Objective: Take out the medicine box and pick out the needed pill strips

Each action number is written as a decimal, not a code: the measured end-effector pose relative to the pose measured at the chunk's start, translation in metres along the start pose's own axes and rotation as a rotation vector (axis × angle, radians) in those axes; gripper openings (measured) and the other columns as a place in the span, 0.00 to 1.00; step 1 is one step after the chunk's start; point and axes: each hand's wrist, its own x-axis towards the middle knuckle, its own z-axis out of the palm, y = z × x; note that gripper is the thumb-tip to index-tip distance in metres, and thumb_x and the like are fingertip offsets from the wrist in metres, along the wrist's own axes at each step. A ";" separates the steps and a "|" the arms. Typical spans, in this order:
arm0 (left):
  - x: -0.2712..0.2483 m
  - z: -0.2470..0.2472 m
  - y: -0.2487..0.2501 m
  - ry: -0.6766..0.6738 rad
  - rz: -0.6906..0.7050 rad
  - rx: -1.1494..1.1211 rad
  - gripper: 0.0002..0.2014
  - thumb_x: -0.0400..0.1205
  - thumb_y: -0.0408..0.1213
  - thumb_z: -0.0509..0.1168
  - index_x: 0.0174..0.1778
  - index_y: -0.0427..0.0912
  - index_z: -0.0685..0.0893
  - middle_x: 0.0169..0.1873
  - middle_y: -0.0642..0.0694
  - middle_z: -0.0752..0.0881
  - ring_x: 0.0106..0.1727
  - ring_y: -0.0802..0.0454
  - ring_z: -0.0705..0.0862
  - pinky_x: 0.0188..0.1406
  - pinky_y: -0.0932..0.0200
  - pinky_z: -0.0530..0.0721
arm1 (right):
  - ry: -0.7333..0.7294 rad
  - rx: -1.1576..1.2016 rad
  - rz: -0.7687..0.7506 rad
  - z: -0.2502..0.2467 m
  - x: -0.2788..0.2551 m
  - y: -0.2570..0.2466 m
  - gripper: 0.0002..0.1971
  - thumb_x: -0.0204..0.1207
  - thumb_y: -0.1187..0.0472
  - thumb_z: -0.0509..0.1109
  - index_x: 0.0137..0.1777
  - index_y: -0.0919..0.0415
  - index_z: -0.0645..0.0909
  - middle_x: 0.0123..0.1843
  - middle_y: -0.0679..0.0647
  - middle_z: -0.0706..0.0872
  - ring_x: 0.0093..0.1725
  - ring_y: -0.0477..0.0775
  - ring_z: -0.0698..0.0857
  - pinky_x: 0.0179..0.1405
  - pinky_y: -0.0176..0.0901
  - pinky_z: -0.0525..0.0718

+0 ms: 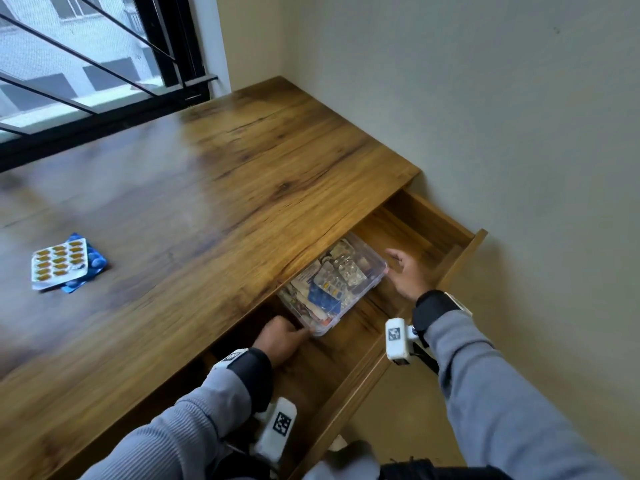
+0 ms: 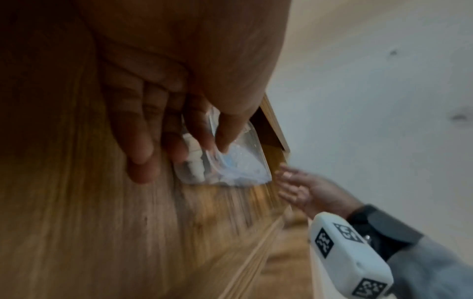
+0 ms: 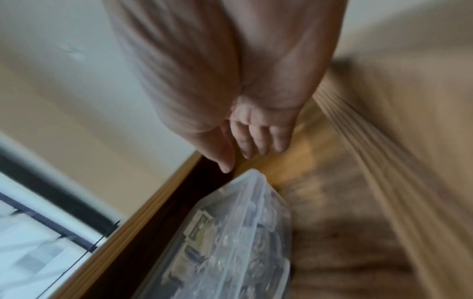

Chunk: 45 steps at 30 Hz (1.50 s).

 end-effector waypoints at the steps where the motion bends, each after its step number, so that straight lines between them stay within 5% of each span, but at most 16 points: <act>1: -0.008 0.001 0.001 -0.095 0.014 0.049 0.15 0.78 0.53 0.69 0.44 0.43 0.85 0.36 0.47 0.87 0.33 0.54 0.85 0.28 0.57 0.86 | 0.009 -0.086 -0.072 -0.008 -0.011 -0.005 0.20 0.77 0.69 0.70 0.68 0.57 0.78 0.68 0.54 0.82 0.68 0.53 0.80 0.67 0.45 0.76; 3: -0.025 0.009 0.006 -0.295 0.116 0.228 0.16 0.77 0.57 0.68 0.39 0.47 0.83 0.31 0.52 0.83 0.28 0.59 0.80 0.24 0.65 0.79 | -0.100 -0.219 -0.176 -0.025 -0.040 -0.015 0.13 0.73 0.66 0.74 0.56 0.52 0.82 0.57 0.48 0.87 0.59 0.49 0.84 0.62 0.43 0.81; 7: -0.048 0.038 0.017 -0.399 0.383 0.727 0.28 0.71 0.69 0.67 0.30 0.42 0.81 0.29 0.46 0.83 0.29 0.50 0.79 0.27 0.57 0.74 | -0.606 -0.542 -0.058 -0.043 -0.094 -0.021 0.13 0.63 0.61 0.82 0.45 0.53 0.82 0.47 0.43 0.82 0.46 0.41 0.82 0.44 0.34 0.79; 12: -0.062 0.056 0.023 -0.162 0.602 0.928 0.18 0.70 0.53 0.73 0.43 0.41 0.82 0.41 0.41 0.88 0.40 0.41 0.84 0.34 0.53 0.78 | -0.453 -0.725 -0.351 -0.028 -0.103 -0.009 0.18 0.60 0.70 0.71 0.27 0.49 0.66 0.33 0.43 0.76 0.34 0.40 0.76 0.31 0.34 0.73; 16: -0.060 0.043 0.018 0.058 0.682 0.896 0.26 0.64 0.54 0.74 0.52 0.46 0.76 0.51 0.47 0.77 0.52 0.48 0.73 0.45 0.53 0.73 | -0.354 -0.813 -0.456 -0.020 -0.097 -0.016 0.21 0.60 0.69 0.73 0.26 0.48 0.63 0.30 0.42 0.74 0.30 0.39 0.73 0.26 0.31 0.67; 20: -0.057 0.024 0.012 0.291 0.679 0.944 0.29 0.66 0.54 0.72 0.57 0.45 0.73 0.59 0.44 0.73 0.59 0.44 0.70 0.55 0.49 0.70 | -0.231 -0.879 -0.546 0.001 -0.088 -0.033 0.19 0.60 0.68 0.72 0.27 0.49 0.64 0.27 0.41 0.70 0.29 0.44 0.73 0.26 0.35 0.71; 25: -0.046 -0.018 0.004 0.452 0.576 0.949 0.36 0.62 0.64 0.74 0.58 0.47 0.72 0.58 0.46 0.73 0.56 0.45 0.70 0.57 0.48 0.70 | -0.162 -0.812 -0.596 0.036 -0.072 -0.057 0.15 0.65 0.70 0.66 0.27 0.52 0.67 0.30 0.46 0.77 0.29 0.49 0.75 0.23 0.32 0.59; 30: -0.040 -0.051 -0.003 0.499 0.538 0.816 0.18 0.78 0.52 0.65 0.58 0.47 0.73 0.55 0.46 0.76 0.52 0.48 0.73 0.53 0.53 0.72 | -0.113 -0.696 -0.562 0.068 -0.054 -0.068 0.16 0.65 0.70 0.67 0.27 0.49 0.68 0.29 0.45 0.78 0.28 0.49 0.77 0.24 0.36 0.65; 34: -0.038 -0.073 -0.014 0.509 0.544 0.721 0.06 0.79 0.42 0.64 0.48 0.45 0.75 0.45 0.45 0.79 0.42 0.45 0.76 0.40 0.53 0.70 | -0.067 -0.528 -0.597 0.080 -0.051 -0.082 0.22 0.69 0.67 0.72 0.26 0.47 0.64 0.25 0.40 0.72 0.28 0.46 0.76 0.23 0.30 0.64; 37: -0.044 -0.097 -0.022 0.427 0.484 0.657 0.06 0.79 0.41 0.64 0.49 0.46 0.77 0.47 0.45 0.81 0.42 0.46 0.76 0.38 0.57 0.67 | -0.058 -0.418 -0.745 0.099 -0.056 -0.107 0.22 0.71 0.64 0.74 0.28 0.49 0.63 0.23 0.40 0.67 0.25 0.45 0.69 0.23 0.39 0.69; 41: -0.059 -0.151 -0.030 0.228 0.322 0.422 0.15 0.73 0.46 0.75 0.52 0.48 0.81 0.46 0.50 0.83 0.48 0.50 0.81 0.38 0.59 0.74 | -0.178 -0.310 -0.924 0.147 -0.066 -0.170 0.20 0.73 0.60 0.73 0.31 0.47 0.64 0.27 0.42 0.69 0.26 0.45 0.70 0.25 0.39 0.70; 43: -0.065 -0.189 -0.042 0.286 0.294 0.334 0.15 0.72 0.46 0.76 0.51 0.50 0.82 0.44 0.53 0.82 0.45 0.53 0.80 0.41 0.60 0.78 | -0.317 -0.336 -0.935 0.179 -0.069 -0.208 0.14 0.72 0.58 0.74 0.35 0.46 0.69 0.31 0.42 0.75 0.30 0.44 0.75 0.29 0.37 0.76; 45: -0.067 -0.229 -0.062 0.482 0.326 0.292 0.14 0.70 0.43 0.79 0.47 0.48 0.83 0.41 0.53 0.81 0.42 0.53 0.79 0.45 0.56 0.81 | -0.414 -0.394 -0.931 0.214 -0.068 -0.241 0.08 0.69 0.55 0.73 0.41 0.44 0.76 0.38 0.43 0.82 0.36 0.45 0.82 0.37 0.43 0.82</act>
